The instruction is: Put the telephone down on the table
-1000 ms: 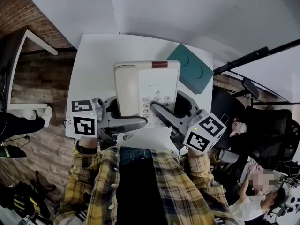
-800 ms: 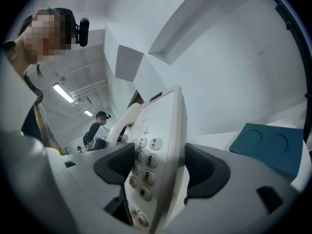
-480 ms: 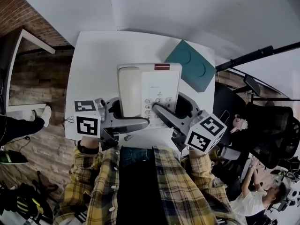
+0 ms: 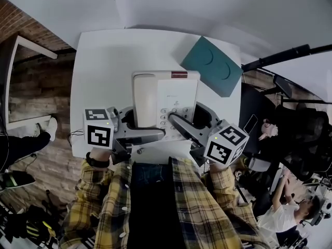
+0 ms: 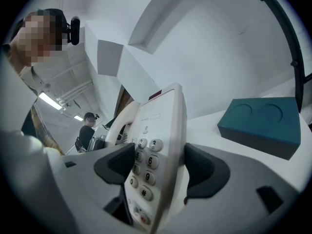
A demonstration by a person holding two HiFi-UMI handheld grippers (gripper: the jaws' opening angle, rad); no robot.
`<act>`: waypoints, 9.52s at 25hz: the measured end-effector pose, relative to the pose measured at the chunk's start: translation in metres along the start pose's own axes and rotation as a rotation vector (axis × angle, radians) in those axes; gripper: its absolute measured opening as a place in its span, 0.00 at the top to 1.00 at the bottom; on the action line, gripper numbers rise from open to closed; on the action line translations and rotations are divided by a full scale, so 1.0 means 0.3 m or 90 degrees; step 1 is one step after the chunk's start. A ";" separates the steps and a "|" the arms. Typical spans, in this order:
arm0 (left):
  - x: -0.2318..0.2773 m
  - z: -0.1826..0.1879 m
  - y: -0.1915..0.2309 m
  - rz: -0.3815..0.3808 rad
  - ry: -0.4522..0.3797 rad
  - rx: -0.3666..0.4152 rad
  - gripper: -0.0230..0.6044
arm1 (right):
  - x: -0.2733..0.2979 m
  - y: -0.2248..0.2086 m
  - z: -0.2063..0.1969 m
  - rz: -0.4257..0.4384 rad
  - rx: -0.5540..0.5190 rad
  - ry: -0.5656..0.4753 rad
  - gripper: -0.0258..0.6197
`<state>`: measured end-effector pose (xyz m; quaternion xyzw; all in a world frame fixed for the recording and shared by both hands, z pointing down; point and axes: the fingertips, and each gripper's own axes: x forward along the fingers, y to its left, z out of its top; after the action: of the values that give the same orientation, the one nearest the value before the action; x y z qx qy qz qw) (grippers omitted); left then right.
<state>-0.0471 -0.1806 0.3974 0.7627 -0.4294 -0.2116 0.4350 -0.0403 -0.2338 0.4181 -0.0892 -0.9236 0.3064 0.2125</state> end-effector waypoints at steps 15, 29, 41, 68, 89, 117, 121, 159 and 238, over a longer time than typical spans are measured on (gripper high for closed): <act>-0.001 -0.085 0.155 -0.019 0.007 -0.076 0.29 | 0.065 -0.106 -0.132 -0.038 0.051 0.044 0.50; 0.066 -0.145 0.295 -0.029 0.012 -0.174 0.29 | 0.080 -0.246 -0.235 -0.080 0.124 0.077 0.50; 0.122 -0.193 0.405 0.002 0.033 -0.235 0.29 | 0.094 -0.357 -0.315 -0.100 0.182 0.108 0.50; 0.144 -0.277 0.467 0.091 0.123 -0.179 0.29 | 0.090 -0.408 -0.346 -0.139 0.143 0.129 0.50; 0.114 -0.272 0.475 0.181 0.187 -0.197 0.29 | 0.092 -0.413 -0.347 -0.156 0.128 0.123 0.50; 0.048 -0.222 0.537 0.301 0.246 -0.116 0.29 | 0.113 -0.439 -0.298 -0.178 0.055 0.128 0.50; 0.013 -0.174 0.553 0.320 0.219 -0.107 0.29 | 0.119 -0.445 -0.288 -0.184 0.042 0.126 0.50; -0.054 -0.003 0.363 0.331 0.059 0.024 0.29 | 0.034 -0.318 -0.152 -0.223 -0.083 0.081 0.50; -0.161 0.134 -0.284 0.329 -0.216 0.541 0.92 | -0.085 0.397 0.170 -0.074 -0.386 -0.188 0.92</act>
<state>-0.0612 -0.1378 0.3017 0.6963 -0.7157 -0.0250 0.0493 -0.0362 -0.1733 0.3007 -0.0505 -0.9970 0.0149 0.0573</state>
